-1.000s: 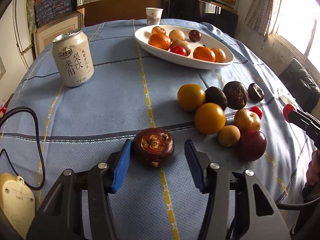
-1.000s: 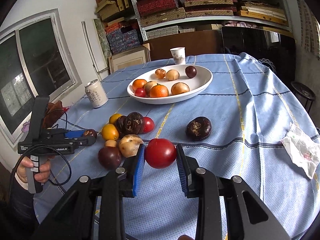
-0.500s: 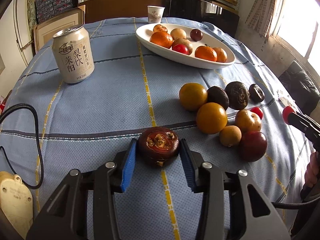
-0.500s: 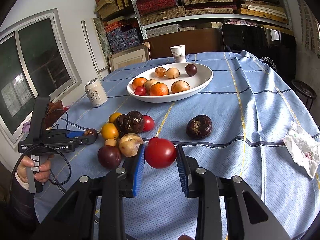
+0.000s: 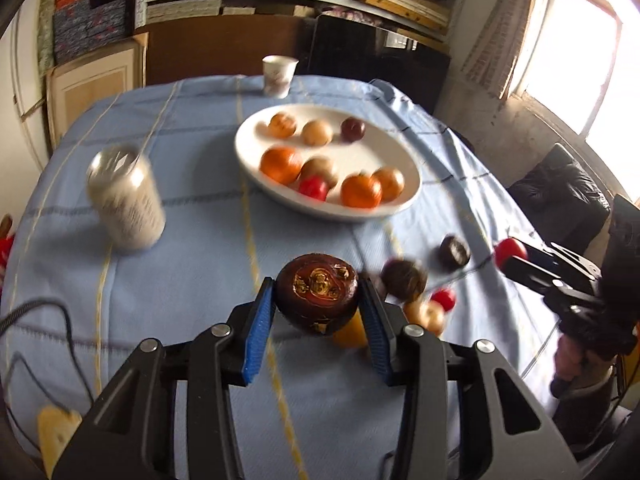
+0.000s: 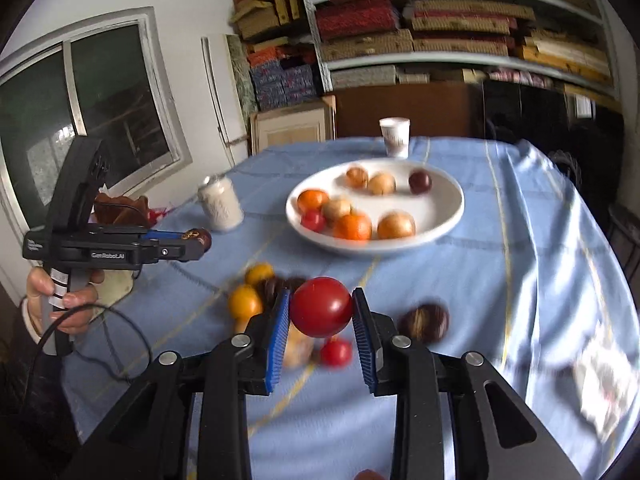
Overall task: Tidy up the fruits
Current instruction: 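Carry the tomato and brown fruit over the plate and open both tools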
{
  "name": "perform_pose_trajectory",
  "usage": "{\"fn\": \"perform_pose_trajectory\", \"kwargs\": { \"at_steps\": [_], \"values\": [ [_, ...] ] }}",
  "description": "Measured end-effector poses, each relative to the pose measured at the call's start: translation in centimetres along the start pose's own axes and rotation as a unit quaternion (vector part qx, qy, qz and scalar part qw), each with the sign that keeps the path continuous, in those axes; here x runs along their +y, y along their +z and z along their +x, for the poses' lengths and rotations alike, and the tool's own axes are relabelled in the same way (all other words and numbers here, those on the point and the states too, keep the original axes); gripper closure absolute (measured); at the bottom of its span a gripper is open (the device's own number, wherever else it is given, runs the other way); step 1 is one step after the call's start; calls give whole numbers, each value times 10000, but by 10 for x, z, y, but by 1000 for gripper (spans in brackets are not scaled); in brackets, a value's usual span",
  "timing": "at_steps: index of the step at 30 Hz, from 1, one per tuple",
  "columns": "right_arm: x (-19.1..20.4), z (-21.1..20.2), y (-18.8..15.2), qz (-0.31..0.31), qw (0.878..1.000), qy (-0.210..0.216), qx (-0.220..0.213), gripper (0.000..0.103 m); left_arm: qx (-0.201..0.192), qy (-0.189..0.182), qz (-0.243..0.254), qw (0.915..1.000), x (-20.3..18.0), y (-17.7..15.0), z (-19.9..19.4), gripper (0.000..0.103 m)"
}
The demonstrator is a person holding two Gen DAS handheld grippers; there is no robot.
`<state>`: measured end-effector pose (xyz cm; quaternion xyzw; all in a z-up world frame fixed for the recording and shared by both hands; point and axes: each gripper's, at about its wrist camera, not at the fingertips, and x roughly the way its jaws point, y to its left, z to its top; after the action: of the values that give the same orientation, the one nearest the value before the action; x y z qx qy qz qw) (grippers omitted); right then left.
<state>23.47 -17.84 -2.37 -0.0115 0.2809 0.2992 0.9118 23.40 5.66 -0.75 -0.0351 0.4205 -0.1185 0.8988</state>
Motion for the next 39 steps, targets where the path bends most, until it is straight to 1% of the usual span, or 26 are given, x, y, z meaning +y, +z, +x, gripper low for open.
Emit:
{"fn": "perform_pose_trajectory", "kwargs": {
  "at_steps": [2,5,8,12,14,16,19,24,29,32,33,34,35,36,37,38,39],
  "values": [
    [-5,9,13,20,10000,-62,-13,71,-44,85,63,9999,-8,23,7,61],
    [-18,27,34,271,9996,-59,30,71,-112,130,68,9998,-14,51,21,61],
    [-30,43,52,378,9991,-179,43,71,-108,242,32,9996,-21,81,47,61],
    [-45,72,74,395,9982,-405,214,71,-98,473,114,9988,-23,107,74,61],
    [-55,85,78,541,9973,-419,273,71,-68,495,45,9987,-21,120,86,62],
    [-64,97,82,707,9963,-413,256,71,-55,546,-6,9985,-19,128,94,61],
    [-73,112,82,763,9955,-502,251,71,24,609,-62,9981,-15,138,109,61],
    [-87,133,82,908,9939,-462,434,71,180,709,-71,9973,-12,146,131,61],
    [-94,143,82,958,9930,-462,523,71,329,818,-67,9961,-14,149,152,61],
    [-95,146,82,965,9928,-422,571,71,374,800,-73,9961,-15,148,157,61],
    [-94,147,81,965,9928,-382,597,69,378,834,-106,9957,-15,148,158,57],
    [-93,146,81,967,9929,-371,588,60,353,896,-141,9952,-14,148,158,51],
    [-93,145,82,960,9930,-382,565,56,322,946,-171,9948,-13,147,156,34],
    [-92,142,82,948,9932,-396,543,54,214,1013,-245,9943,-12,146,150,22],
    [-91,138,82,942,9934,-394,525,41,99,1022,-316,9942,-11,144,143,18],
    [-89,133,83,944,9934,-399,510,26,12,994,-375,9943,-11,142,136,13],
    [-87,128,83,951,9934,-407,500,22,-51,913,-437,9949,-10,139,127,10]
  ]
}}
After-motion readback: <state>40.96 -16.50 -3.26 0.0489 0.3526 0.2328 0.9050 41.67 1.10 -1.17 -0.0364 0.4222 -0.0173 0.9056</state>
